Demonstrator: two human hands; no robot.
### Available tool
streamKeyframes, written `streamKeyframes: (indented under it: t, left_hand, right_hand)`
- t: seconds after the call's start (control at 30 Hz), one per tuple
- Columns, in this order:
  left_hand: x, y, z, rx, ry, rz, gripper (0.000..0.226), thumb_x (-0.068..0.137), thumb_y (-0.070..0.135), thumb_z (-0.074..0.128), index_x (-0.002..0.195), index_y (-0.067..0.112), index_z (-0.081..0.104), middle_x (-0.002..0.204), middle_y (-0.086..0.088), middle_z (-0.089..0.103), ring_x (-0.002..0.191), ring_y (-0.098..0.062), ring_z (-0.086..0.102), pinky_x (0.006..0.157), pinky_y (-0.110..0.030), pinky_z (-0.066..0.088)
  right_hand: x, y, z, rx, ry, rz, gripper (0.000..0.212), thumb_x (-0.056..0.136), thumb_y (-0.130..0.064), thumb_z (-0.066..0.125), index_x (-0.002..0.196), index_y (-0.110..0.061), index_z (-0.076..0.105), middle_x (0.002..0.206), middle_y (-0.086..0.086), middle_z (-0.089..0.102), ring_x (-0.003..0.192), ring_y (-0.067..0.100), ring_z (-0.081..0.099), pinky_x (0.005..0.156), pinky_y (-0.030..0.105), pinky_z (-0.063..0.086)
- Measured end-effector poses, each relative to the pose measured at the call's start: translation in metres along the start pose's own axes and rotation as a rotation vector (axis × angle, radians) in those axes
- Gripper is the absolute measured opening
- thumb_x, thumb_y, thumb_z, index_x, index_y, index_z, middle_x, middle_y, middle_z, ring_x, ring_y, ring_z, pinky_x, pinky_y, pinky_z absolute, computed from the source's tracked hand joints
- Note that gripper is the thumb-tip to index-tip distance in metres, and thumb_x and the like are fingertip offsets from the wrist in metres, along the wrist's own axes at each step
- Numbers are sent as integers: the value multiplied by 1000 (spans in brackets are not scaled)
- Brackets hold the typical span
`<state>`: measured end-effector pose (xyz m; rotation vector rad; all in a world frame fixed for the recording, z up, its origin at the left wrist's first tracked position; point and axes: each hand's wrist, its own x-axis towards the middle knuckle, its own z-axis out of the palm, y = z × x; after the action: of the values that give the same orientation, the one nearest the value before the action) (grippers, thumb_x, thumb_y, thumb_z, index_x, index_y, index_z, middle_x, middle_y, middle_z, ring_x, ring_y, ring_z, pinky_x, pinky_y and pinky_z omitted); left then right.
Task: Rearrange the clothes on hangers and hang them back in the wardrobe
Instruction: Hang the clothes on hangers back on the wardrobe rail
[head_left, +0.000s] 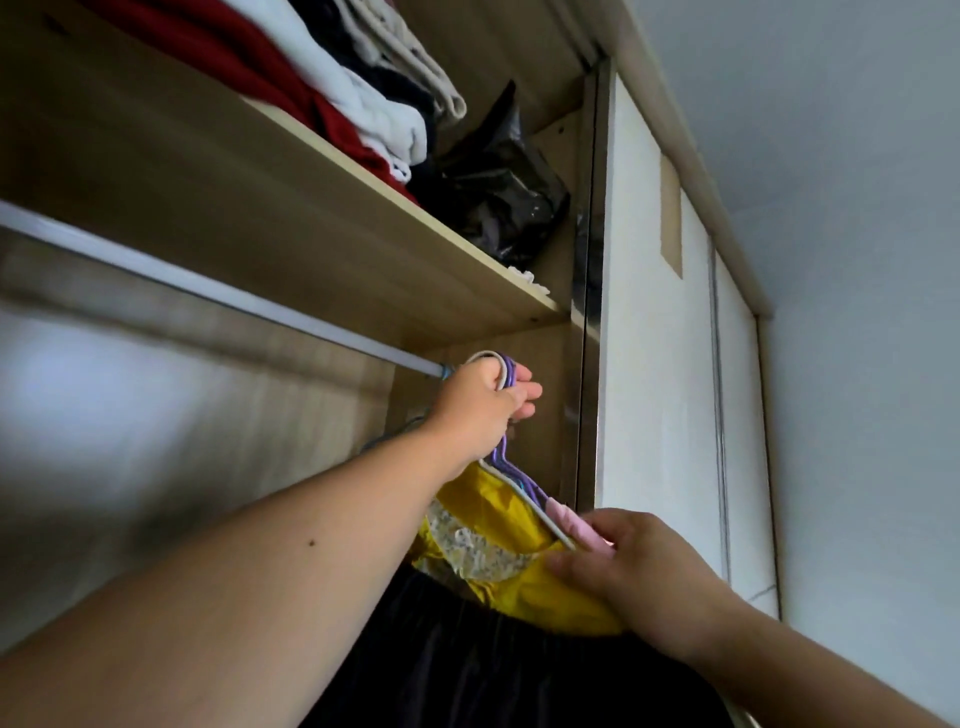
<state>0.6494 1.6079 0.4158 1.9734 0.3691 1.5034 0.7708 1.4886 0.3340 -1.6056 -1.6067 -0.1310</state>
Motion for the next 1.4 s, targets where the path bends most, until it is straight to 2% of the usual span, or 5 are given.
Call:
streamKeyframes:
  t: [0.23,0.6,0.87,1.1,1.4]
  left_hand:
    - [104,-51,-51,216,51,24,9,89,9,61,89,18,63,98,-3,71,88,-12,68,86,-31,54]
    - [239,-101,-80,946,174,95,27,89,30,63,104,9,67,112,-11,65,106,-28,60,81,-31,44]
    - [272,-147,-96,1262,318,84,30,87,44,60,98,17,65,111,-7,65,107,-28,58,84,-34,38]
    - [267,-161,-116,1559,381,146,73,63,70,68,115,21,56,120,-5,57,114,-25,54,97,-41,31]
    - [262,-158,-129,1638,176,145,60,76,71,54,122,31,57,118,3,63,114,-21,56,99,-41,29]
  right_hand:
    - [116,-12,34,-20,46,-3,22,81,-40,66,90,-21,69,85,1,69,79,15,65,74,33,54]
    - [265,-9,68,-126,130,-34,19,79,-33,67,66,-29,54,68,-9,57,64,4,53,51,20,40]
    - [317,2,112,-156,215,-85,16,77,-32,65,87,-20,70,63,-6,58,60,6,53,51,22,38]
    - [322,13,134,-174,123,-137,27,80,-35,65,107,-29,68,102,-7,66,94,12,60,75,23,45]
    - [321,17,134,-177,-20,-173,36,86,-41,59,122,-35,59,114,-14,63,101,3,54,81,18,37]
